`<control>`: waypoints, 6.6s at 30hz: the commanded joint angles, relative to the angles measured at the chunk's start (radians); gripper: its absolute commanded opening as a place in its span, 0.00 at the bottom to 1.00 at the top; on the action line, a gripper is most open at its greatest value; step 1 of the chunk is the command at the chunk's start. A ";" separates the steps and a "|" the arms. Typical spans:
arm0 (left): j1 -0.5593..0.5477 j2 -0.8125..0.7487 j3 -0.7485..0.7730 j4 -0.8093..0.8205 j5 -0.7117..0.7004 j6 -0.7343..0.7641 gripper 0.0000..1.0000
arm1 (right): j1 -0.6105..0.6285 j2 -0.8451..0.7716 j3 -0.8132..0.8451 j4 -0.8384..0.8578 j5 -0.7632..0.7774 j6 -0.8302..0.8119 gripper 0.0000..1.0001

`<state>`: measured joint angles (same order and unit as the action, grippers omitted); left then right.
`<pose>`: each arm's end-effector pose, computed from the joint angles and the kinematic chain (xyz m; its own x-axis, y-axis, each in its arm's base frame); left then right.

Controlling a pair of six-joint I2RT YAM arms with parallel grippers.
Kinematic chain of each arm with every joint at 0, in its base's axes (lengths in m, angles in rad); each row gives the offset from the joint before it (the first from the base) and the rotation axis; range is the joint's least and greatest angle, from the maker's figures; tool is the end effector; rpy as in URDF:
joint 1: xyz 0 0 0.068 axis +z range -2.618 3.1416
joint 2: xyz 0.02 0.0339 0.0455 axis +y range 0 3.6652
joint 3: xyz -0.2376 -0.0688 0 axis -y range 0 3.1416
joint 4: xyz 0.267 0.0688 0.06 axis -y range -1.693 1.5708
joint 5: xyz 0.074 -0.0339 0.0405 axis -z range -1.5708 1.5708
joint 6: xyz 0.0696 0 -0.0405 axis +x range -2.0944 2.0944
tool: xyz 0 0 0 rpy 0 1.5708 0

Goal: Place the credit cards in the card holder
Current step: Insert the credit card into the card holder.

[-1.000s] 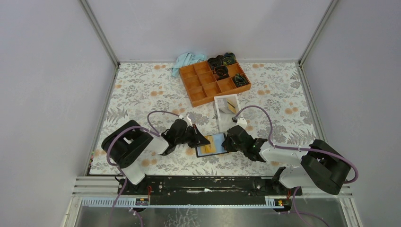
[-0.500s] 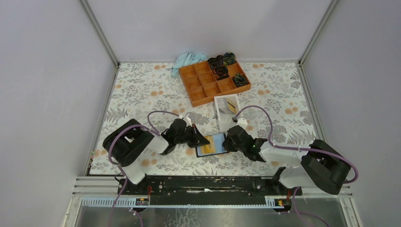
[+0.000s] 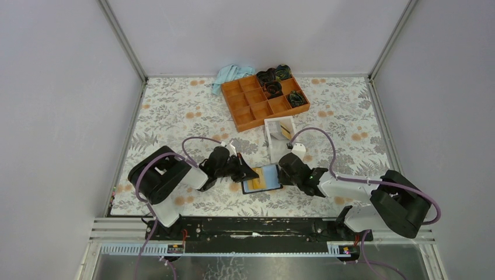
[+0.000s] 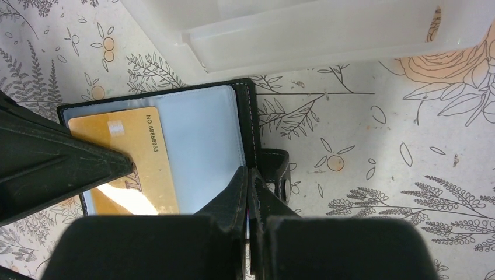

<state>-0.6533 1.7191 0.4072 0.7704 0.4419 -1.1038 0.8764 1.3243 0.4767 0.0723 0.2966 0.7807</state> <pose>0.2192 -0.2052 0.0352 -0.9347 -0.3010 -0.1890 0.0129 0.5026 -0.8644 0.1974 0.2053 0.0851 -0.7414 0.1615 -0.6514 -0.1120 0.9272 0.3573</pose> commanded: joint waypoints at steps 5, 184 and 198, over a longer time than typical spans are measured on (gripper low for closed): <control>0.007 0.033 -0.022 0.005 -0.002 0.032 0.00 | 0.002 0.045 0.022 -0.065 0.006 -0.038 0.00; -0.169 -0.159 0.297 -0.863 -0.340 0.259 0.65 | 0.002 0.092 0.024 -0.019 -0.095 -0.069 0.00; -0.170 -0.170 0.299 -0.932 -0.329 0.287 0.67 | 0.001 0.102 0.035 -0.017 -0.099 -0.072 0.00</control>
<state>-0.8238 1.5513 0.7177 -0.0345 0.1135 -0.8539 0.8764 1.3895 0.5125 0.1242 0.1890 0.7296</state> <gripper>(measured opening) 0.663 0.011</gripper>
